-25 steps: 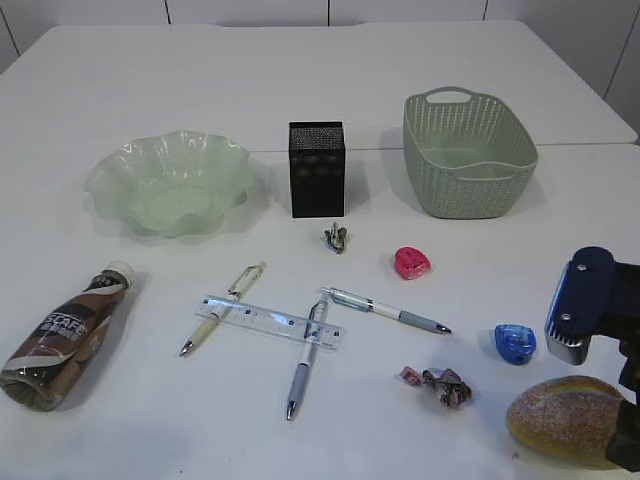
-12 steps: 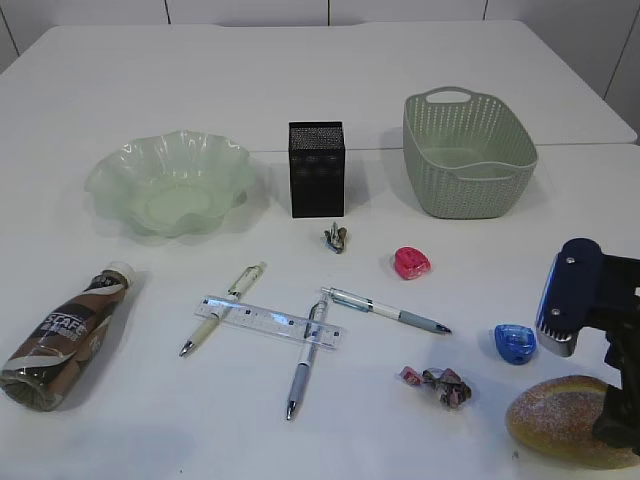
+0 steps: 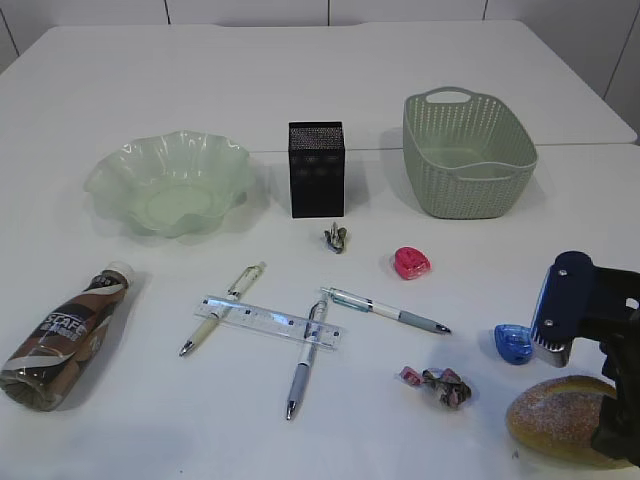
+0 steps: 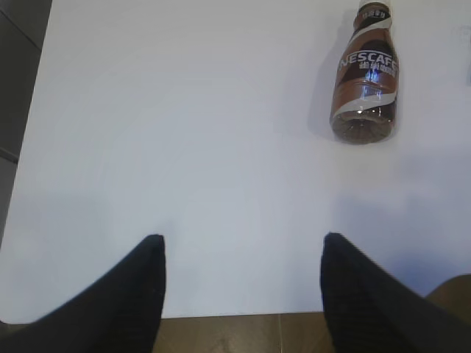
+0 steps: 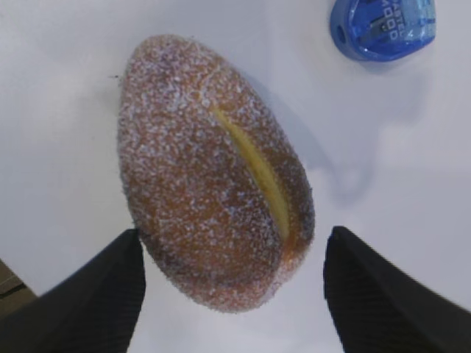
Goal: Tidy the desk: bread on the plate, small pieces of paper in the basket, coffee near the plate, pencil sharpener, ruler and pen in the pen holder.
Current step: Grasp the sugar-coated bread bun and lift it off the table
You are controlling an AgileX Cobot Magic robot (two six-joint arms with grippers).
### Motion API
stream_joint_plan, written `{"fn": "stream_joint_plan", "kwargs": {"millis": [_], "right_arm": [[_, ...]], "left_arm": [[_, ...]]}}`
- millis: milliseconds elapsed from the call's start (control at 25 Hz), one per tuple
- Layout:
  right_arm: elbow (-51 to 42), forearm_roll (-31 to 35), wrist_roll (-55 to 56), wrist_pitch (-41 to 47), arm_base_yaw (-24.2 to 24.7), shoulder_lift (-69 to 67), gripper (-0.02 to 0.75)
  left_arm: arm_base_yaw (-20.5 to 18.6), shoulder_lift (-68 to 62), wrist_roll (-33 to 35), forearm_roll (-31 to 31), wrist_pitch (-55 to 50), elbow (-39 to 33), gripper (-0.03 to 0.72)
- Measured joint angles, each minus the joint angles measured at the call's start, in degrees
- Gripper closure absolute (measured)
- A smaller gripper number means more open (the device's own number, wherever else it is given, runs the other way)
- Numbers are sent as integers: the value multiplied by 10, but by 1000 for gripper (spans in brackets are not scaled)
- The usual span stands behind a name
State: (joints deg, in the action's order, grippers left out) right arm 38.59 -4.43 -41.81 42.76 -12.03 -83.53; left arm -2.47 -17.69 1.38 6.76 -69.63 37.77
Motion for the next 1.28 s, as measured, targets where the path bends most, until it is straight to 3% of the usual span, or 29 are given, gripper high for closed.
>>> {"fn": "stream_joint_plan", "kwargs": {"millis": [1160, 1280], "right_arm": [[-2, 10, -1, -41, 0, -53, 154], [-2, 10, -1, -43, 0, -53, 216]], "left_arm": [[0, 0, 0, 0, 0, 0, 222], [0, 0, 0, 0, 0, 0, 222]]}}
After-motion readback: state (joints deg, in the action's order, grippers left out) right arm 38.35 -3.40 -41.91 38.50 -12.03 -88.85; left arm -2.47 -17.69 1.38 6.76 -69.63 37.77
